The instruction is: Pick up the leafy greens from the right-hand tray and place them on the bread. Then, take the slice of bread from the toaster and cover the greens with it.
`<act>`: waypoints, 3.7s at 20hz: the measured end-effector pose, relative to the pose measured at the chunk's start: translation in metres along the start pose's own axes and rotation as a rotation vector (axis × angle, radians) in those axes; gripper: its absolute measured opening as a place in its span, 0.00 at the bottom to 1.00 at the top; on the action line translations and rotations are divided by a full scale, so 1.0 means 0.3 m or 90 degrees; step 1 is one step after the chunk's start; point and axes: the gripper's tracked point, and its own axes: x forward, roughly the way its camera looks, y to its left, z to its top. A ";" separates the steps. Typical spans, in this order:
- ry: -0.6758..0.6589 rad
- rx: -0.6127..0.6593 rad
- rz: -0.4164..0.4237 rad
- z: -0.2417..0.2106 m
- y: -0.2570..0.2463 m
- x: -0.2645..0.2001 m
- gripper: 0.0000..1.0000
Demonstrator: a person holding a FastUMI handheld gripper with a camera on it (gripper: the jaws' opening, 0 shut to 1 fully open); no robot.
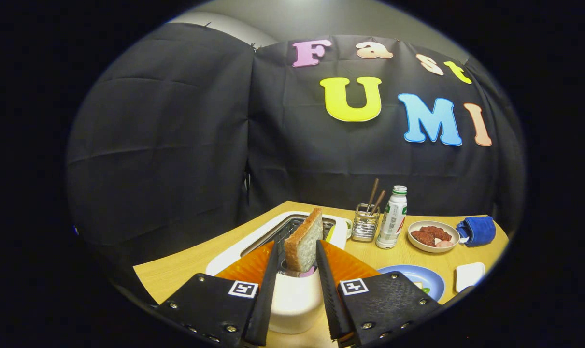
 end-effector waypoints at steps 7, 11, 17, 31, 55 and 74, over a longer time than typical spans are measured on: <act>-0.001 -0.016 -0.062 -0.004 -0.025 0.071 0.19; 0.001 -0.015 -0.039 0.010 -0.030 0.066 0.11; -0.007 0.036 -0.007 0.092 -0.047 0.036 0.10; -0.061 0.077 0.017 0.231 -0.191 -0.144 0.10; 0.024 0.053 -0.105 -0.083 -0.589 -0.203 0.10; 0.053 0.129 -0.068 -0.262 -0.559 -0.185 0.10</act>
